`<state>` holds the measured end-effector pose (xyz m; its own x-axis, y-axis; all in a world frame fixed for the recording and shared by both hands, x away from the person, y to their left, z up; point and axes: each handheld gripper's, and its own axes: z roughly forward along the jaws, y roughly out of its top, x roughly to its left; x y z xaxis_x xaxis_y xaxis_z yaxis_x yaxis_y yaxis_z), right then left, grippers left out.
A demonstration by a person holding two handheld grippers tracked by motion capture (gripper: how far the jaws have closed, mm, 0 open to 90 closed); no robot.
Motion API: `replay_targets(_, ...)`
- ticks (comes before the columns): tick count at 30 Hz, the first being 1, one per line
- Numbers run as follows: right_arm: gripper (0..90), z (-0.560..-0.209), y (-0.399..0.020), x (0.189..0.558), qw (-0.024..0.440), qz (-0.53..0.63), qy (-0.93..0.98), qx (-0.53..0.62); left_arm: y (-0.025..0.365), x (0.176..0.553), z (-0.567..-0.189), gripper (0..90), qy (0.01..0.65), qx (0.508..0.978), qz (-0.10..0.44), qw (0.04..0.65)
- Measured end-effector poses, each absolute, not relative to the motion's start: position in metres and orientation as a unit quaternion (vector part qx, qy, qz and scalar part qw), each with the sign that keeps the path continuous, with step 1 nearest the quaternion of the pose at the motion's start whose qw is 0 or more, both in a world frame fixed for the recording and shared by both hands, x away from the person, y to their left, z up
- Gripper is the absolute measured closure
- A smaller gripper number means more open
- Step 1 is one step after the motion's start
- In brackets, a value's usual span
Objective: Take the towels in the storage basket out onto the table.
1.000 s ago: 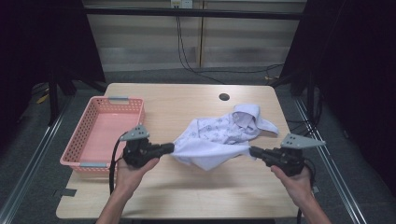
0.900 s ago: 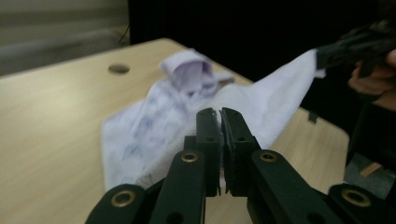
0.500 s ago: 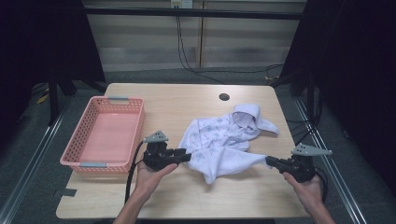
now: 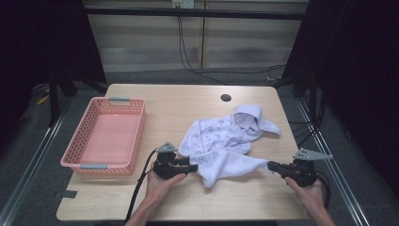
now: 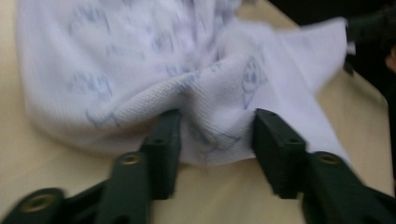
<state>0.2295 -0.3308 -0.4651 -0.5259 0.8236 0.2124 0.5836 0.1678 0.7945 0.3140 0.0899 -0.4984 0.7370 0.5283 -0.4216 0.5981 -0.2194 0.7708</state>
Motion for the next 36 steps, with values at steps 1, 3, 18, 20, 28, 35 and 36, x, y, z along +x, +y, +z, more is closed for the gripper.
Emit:
replay_targets(1,88.5,-0.465,-0.330,0.230,0.134,0.446,0.753,0.465,0.086,0.316,-0.499,69.8,0.365,0.777,-0.026,0.512)
replay_targets(3,88.5,-0.463,-0.328,0.229,0.132,0.453,0.752,0.460,0.082,0.319,-0.499,83.5,0.355,0.780,-0.020,0.514)
replay_targets(18,88.5,-0.450,-0.282,0.230,0.119,0.471,0.778,0.398,0.159,0.308,-0.404,86.0,0.323,0.767,0.067,0.550)
replay_targets(20,88.3,-0.448,-0.276,0.230,0.116,0.477,0.780,0.387,0.169,0.305,-0.389,85.9,0.326,0.763,0.089,0.551)
replay_targets(28,88.2,-0.458,-0.269,0.227,0.101,0.466,0.793,0.380,0.125,0.309,-0.398,84.0,0.287,0.800,0.070,0.523)
replay_targets(35,88.3,-0.467,-0.291,0.224,0.103,0.451,0.783,0.415,0.058,0.322,-0.452,77.9,0.278,0.821,0.006,0.499)
replay_targets(36,88.2,-0.467,-0.295,0.223,0.103,0.449,0.782,0.419,0.051,0.326,-0.456,70.3,0.285,0.820,0.001,0.497)
